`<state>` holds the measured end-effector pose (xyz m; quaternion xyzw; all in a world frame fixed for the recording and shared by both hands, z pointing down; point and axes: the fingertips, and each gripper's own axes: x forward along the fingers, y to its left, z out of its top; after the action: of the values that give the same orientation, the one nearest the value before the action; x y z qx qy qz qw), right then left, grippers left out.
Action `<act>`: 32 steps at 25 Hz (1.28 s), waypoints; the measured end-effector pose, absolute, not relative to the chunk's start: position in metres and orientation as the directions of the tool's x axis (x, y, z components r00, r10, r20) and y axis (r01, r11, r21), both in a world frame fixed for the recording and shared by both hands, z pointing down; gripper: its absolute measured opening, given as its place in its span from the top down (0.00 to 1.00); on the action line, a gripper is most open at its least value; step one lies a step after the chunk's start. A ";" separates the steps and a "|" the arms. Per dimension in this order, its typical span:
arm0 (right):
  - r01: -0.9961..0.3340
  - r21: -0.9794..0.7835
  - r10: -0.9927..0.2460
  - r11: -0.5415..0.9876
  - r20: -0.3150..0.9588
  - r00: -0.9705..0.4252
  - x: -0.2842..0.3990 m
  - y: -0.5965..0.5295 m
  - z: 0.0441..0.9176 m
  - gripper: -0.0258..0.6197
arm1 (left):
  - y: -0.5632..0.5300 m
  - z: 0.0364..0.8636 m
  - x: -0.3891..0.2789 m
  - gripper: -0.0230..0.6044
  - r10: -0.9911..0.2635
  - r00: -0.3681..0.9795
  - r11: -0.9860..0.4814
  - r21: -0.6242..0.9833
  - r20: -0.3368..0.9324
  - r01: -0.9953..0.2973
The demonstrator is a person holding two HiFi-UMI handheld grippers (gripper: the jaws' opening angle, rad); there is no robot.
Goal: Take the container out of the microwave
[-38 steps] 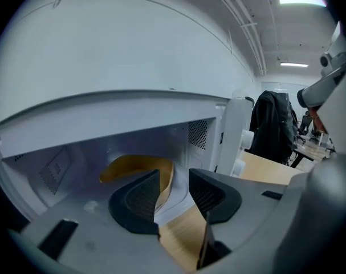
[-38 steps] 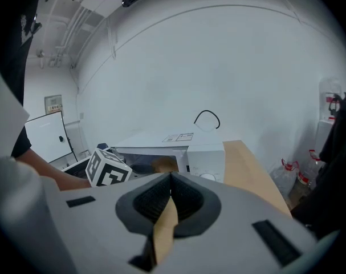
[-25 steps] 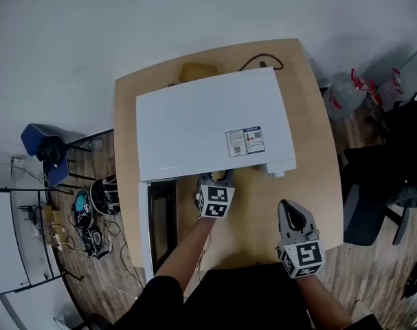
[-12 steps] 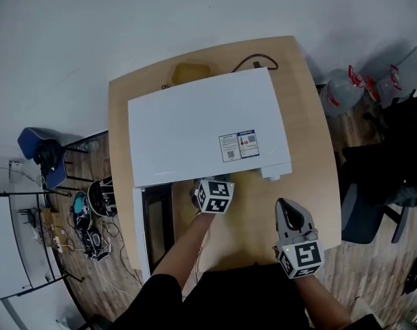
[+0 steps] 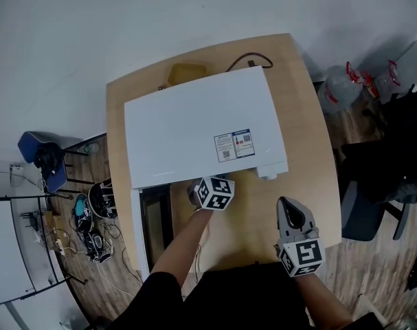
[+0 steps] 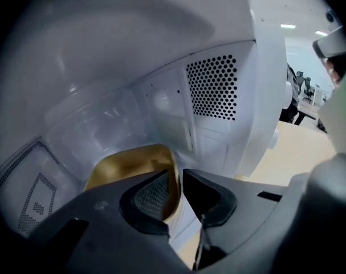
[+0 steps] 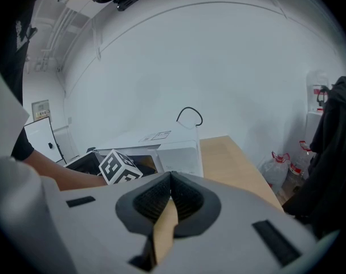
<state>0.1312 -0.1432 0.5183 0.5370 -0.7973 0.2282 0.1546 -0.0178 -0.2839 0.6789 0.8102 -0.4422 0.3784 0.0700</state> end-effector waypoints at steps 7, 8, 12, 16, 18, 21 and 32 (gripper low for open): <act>-0.927 -0.196 -0.793 0.319 0.481 -0.375 0.132 -0.145 0.516 0.87 | -0.280 0.684 -0.020 0.91 -0.661 0.294 -0.605 -0.258 0.690 -0.754; -0.927 -0.195 -0.793 0.319 0.481 -0.374 0.132 -0.145 0.516 0.87 | -0.280 0.684 -0.020 0.91 -0.662 0.294 -0.606 -0.262 0.689 -0.751; -0.928 -0.192 -0.795 0.321 0.478 -0.374 0.130 -0.142 0.515 0.87 | -0.277 0.680 -0.017 0.92 -0.658 0.339 -0.617 -0.223 0.672 -0.755; -0.927 -0.186 -0.798 0.327 0.470 -0.376 0.127 -0.137 0.511 0.87 | -0.267 0.676 -0.016 0.92 -0.660 0.359 -0.630 -0.227 0.660 -0.743; -0.928 -0.183 -0.802 0.324 0.468 -0.372 0.126 -0.133 0.509 0.87 | -0.260 0.675 -0.016 0.92 -0.661 0.362 -0.636 -0.234 0.657 -0.735; -0.932 -0.179 -0.805 0.315 0.470 -0.362 0.128 -0.126 0.510 0.87 | -0.249 0.673 -0.015 0.92 -0.651 0.383 -0.648 -0.217 0.656 -0.730; -0.941 -0.156 -0.823 0.300 0.457 -0.338 0.132 -0.092 0.507 0.87 | -0.201 0.654 -0.012 0.92 -0.630 0.458 -0.691 -0.184 0.627 -0.699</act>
<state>0.1315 -0.0922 0.5068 0.5563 -0.7927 0.2013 0.1468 -0.0119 -0.2007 0.6543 0.8523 -0.3900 0.3449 0.0500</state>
